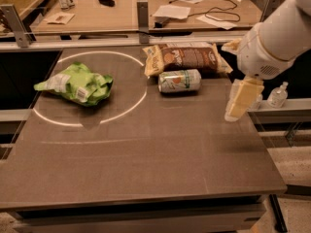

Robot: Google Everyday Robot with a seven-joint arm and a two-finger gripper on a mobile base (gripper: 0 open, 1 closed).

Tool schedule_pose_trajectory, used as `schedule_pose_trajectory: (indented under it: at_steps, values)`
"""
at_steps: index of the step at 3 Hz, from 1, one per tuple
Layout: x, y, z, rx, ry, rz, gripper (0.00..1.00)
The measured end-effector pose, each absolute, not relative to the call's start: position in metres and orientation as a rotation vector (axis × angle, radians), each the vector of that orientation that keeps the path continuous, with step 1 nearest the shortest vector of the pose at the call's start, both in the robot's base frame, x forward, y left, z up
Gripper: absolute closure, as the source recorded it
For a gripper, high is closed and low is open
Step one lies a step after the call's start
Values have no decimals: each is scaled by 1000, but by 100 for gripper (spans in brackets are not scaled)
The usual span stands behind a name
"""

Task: Place 7up can upright

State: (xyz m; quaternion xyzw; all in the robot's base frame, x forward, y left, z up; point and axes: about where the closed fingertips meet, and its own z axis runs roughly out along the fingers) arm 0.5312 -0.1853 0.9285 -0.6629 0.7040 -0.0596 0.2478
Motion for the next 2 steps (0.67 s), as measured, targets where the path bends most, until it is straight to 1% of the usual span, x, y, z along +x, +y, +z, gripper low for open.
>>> schedule_pose_trajectory:
  at_steps: [2]
  values:
    - [573,-174,905,-1903,2029,-191,0]
